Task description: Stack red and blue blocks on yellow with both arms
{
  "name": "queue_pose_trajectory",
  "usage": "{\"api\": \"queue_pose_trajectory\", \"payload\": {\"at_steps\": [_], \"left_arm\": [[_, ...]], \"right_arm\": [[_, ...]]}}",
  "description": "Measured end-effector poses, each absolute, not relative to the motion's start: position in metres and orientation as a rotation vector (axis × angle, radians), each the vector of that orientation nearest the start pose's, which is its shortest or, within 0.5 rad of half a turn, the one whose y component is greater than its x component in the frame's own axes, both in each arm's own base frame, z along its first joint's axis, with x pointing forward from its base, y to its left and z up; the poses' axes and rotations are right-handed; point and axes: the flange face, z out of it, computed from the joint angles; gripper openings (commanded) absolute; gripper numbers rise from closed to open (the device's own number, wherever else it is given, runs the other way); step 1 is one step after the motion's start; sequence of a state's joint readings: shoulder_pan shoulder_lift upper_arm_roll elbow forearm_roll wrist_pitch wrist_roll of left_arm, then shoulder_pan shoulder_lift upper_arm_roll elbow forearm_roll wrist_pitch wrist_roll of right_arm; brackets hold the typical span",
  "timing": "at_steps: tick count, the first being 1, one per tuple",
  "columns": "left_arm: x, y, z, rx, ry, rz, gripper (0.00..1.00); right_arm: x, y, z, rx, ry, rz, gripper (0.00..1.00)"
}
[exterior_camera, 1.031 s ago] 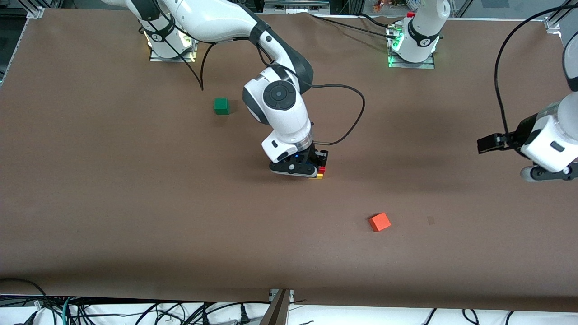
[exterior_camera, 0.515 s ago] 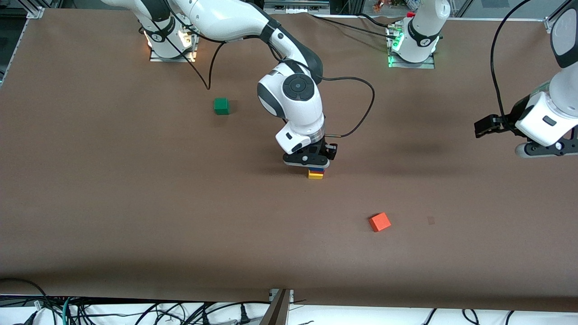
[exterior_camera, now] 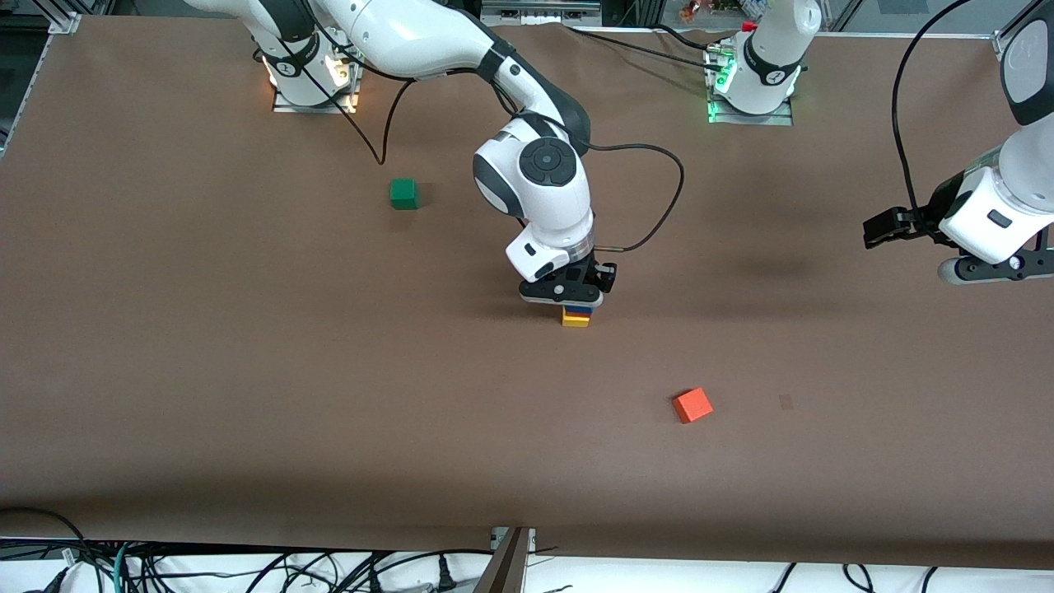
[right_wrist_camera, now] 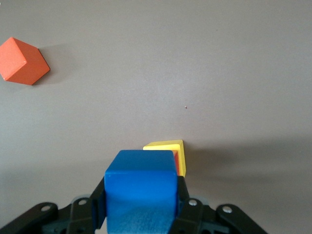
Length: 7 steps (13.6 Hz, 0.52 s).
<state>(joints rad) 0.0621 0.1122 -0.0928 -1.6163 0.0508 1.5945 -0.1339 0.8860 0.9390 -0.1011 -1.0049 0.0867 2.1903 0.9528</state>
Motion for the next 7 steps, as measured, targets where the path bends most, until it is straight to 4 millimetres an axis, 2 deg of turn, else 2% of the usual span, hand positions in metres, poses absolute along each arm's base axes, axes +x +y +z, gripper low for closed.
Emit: {"api": "queue_pose_trajectory", "payload": {"at_steps": [1, 2, 3, 4, 7], "left_arm": [[0.5824, -0.0101, 0.5415, -3.08, -0.152, 0.2, 1.0], [0.5825, -0.0101, 0.5416, -3.081, -0.152, 0.199, 1.0], [0.5825, -0.0101, 0.5416, -3.081, -0.152, 0.199, 1.0], [0.5825, -0.0101, 0.5416, -3.081, -0.152, 0.198, 1.0], [0.5827, -0.0096, 0.5417, -3.081, -0.153, 0.197, 1.0]], "right_arm": [[0.5424, 0.5921, 0.3094, -2.936, 0.225, -0.246, 0.58], [0.5415, 0.5929, 0.3095, -2.938, 0.22, -0.251, 0.7], [0.5408, 0.5936, 0.3095, -2.938, 0.217, -0.253, 0.83], [0.5403, 0.594, 0.3095, -2.938, 0.216, -0.253, 1.0], [0.5409, 0.5939, 0.3104, -2.938, 0.217, -0.256, 1.0]]}}
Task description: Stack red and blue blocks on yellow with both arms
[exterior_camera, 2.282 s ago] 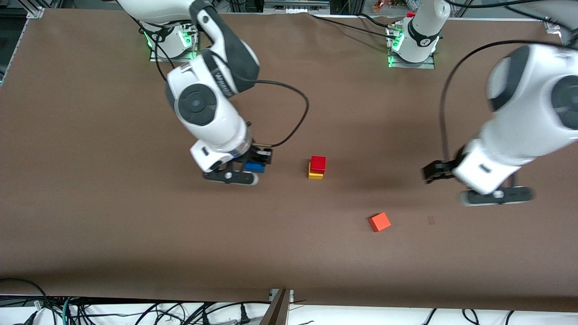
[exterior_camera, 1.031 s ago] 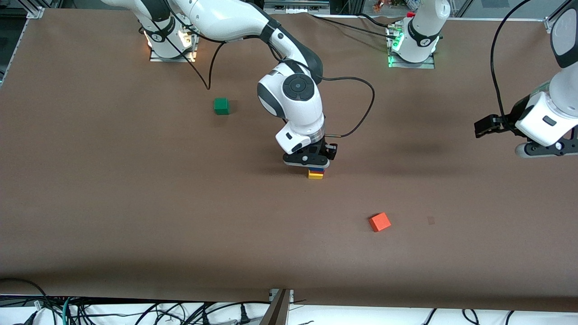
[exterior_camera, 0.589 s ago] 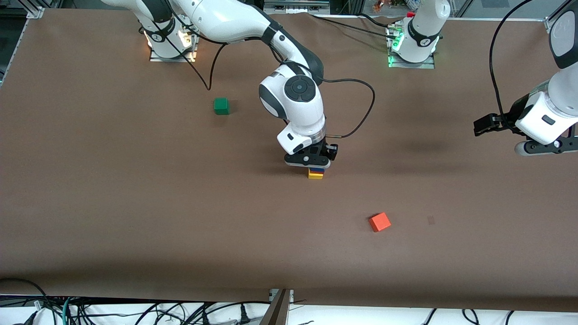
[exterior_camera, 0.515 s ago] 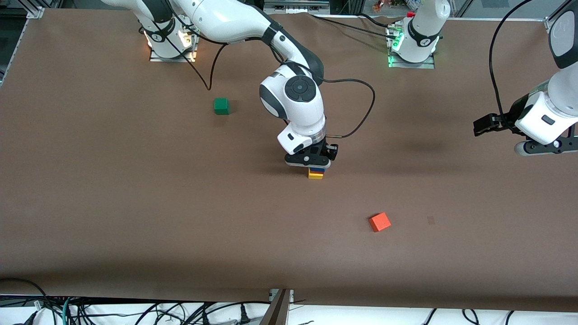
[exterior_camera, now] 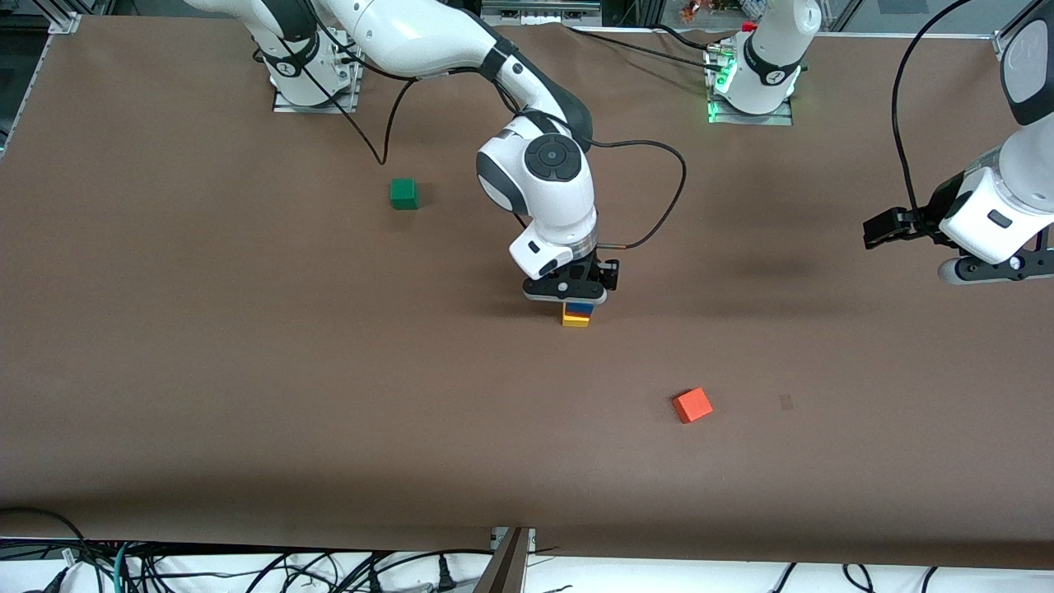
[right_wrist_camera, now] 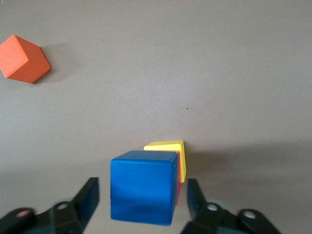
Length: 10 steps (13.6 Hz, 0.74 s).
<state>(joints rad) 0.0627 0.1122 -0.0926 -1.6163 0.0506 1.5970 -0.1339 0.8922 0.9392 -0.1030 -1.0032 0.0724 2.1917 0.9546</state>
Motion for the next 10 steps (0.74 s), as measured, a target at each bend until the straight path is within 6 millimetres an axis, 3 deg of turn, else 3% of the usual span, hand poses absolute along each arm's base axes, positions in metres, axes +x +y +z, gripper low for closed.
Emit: {"api": "queue_pose_trajectory", "payload": {"at_steps": [3, 5, 7, 10], "left_arm": [[0.583, -0.009, 0.542, -3.081, -0.156, 0.196, 1.0], [0.583, -0.008, 0.542, -3.081, -0.158, 0.195, 1.0], [0.583, -0.007, 0.542, -3.081, -0.16, 0.196, 1.0], [0.583, -0.007, 0.542, -3.081, -0.161, 0.196, 1.0]], "right_arm": [[0.546, 0.587, 0.312, -2.961, 0.232, -0.25, 1.0], [0.56, 0.57, 0.325, -2.988, 0.275, -0.237, 1.0], [0.587, 0.53, 0.365, -3.02, 0.368, -0.195, 1.0], [0.625, 0.437, 0.436, -3.078, 0.406, -0.102, 1.0]]}}
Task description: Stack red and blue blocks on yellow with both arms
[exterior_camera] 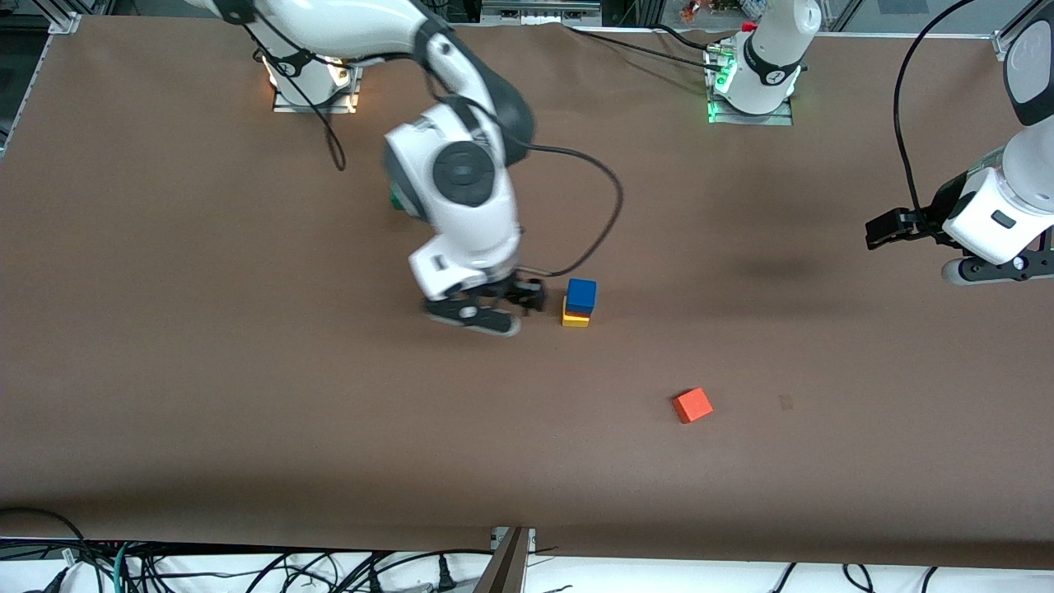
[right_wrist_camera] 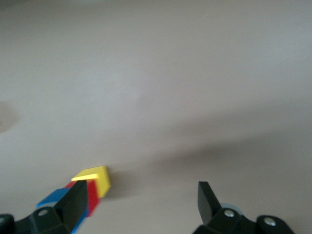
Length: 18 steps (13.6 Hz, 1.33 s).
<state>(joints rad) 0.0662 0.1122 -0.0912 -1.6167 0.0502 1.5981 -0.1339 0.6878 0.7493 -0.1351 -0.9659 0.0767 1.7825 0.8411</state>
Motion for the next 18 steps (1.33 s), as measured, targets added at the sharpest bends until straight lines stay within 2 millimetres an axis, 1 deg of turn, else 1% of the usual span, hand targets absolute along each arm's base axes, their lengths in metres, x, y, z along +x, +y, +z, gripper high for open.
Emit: {"api": "queue_pose_trajectory", "payload": {"at_steps": [1, 2, 3, 4, 6, 8, 9, 12, 13, 14, 16, 18], "left_arm": [[0.583, -0.007, 0.542, -3.081, -0.161, 0.196, 1.0], [0.583, -0.007, 0.541, -3.081, -0.161, 0.196, 1.0], [0.583, -0.007, 0.541, -3.081, -0.161, 0.196, 1.0], [0.583, -0.007, 0.541, -3.081, -0.161, 0.196, 1.0], [0.583, -0.007, 0.541, -3.082, -0.161, 0.196, 1.0], [0.583, -0.007, 0.541, -3.084, -0.162, 0.197, 1.0], [0.583, -0.007, 0.541, -3.084, -0.162, 0.197, 1.0], [0.583, -0.007, 0.541, -3.086, -0.15, 0.198, 1.0], [0.583, -0.007, 0.541, -3.086, -0.148, 0.198, 1.0], [0.583, -0.007, 0.541, -3.086, -0.147, 0.198, 1.0], [0.583, -0.007, 0.541, -3.086, -0.146, 0.198, 1.0], [0.583, -0.006, 0.541, -3.086, -0.145, 0.198, 1.0]], "right_arm": [[0.636, 0.405, 0.452, -3.068, 0.422, -0.081, 1.0], [0.644, 0.376, 0.462, -3.055, 0.437, -0.056, 1.0], [0.647, 0.349, 0.468, -3.055, 0.429, -0.034, 1.0], [0.645, 0.323, 0.475, -3.061, 0.405, -0.012, 1.0], [0.63, 0.27, 0.493, -3.068, 0.35, 0.023, 1.0], [0.605, 0.217, 0.516, -3.066, 0.289, 0.036, 1.0], [0.592, 0.195, 0.525, -3.06, 0.265, 0.042, 1.0], [0.56, 0.12, 0.542, -3.037, 0.233, 0.066, 1.0], [0.551, 0.101, 0.548, -3.046, 0.228, 0.069, 1.0], [0.541, 0.091, 0.556, -3.069, 0.224, 0.061, 1.0], [0.525, 0.084, 0.568, -3.094, 0.168, 0.035, 1.0], [0.519, 0.07, 0.572, -3.1, 0.074, 0.022, 1.0]]}}
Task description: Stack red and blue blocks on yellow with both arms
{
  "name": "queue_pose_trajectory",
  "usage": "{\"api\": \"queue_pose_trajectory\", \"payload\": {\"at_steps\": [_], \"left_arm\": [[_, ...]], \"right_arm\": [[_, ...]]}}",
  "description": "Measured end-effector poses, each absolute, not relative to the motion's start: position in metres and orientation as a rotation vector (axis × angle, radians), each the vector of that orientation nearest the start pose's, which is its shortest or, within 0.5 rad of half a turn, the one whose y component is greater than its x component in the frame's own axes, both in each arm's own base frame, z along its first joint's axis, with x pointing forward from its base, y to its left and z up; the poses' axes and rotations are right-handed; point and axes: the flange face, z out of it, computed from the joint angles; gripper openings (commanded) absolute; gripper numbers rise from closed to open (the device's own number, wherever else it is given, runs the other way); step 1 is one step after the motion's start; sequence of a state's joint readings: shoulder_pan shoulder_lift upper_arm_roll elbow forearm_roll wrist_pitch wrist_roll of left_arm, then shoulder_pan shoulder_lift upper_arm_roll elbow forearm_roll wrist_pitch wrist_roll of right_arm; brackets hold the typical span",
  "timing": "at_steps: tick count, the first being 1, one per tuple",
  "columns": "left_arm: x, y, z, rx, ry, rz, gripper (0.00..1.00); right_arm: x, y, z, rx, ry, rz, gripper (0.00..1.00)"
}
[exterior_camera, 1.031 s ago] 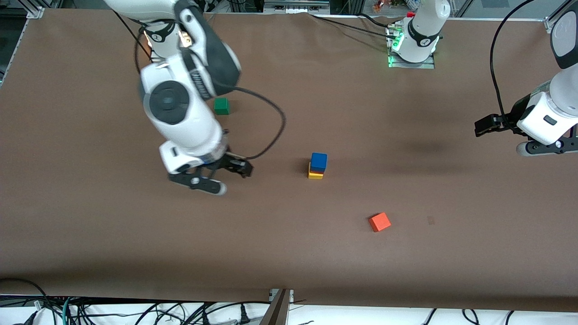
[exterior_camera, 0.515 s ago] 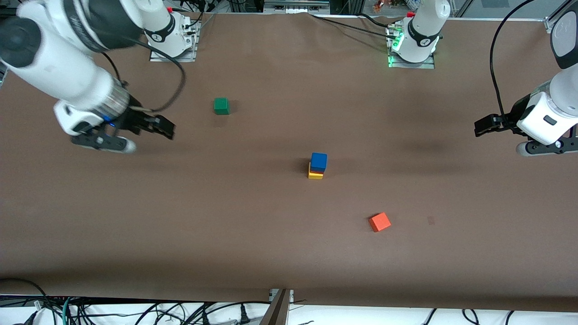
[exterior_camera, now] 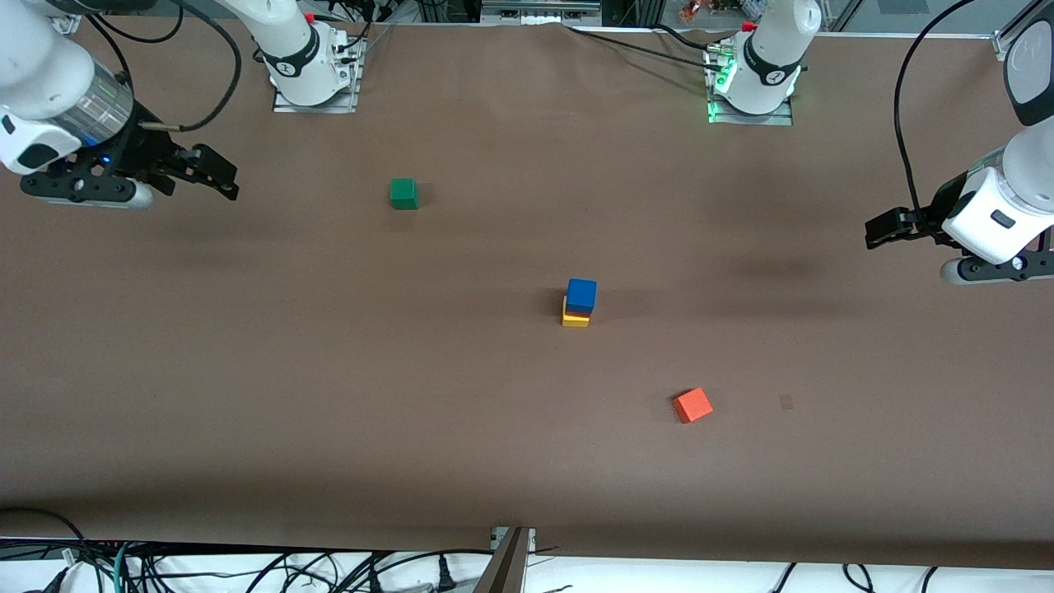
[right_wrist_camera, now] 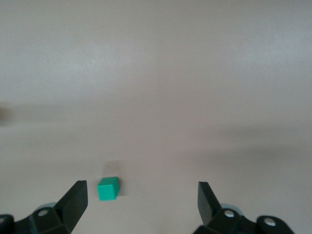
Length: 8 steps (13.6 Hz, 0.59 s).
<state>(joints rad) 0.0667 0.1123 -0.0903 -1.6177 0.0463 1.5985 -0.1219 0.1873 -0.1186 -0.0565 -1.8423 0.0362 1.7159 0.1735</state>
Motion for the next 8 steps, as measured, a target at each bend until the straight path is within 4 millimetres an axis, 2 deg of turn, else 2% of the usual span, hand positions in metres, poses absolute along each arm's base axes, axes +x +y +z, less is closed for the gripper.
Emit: {"api": "queue_pose_trajectory", "payload": {"at_steps": [2, 8], "left_arm": [[0.583, -0.006, 0.541, -3.087, -0.145, 0.198, 1.0], [0.583, -0.006, 0.541, -3.087, -0.142, 0.198, 1.0]], "right_arm": [[0.52, 0.062, 0.572, -3.101, 0.021, 0.02, 1.0], [0.523, 0.072, 0.587, -3.099, -0.046, -0.027, 1.0]]}}
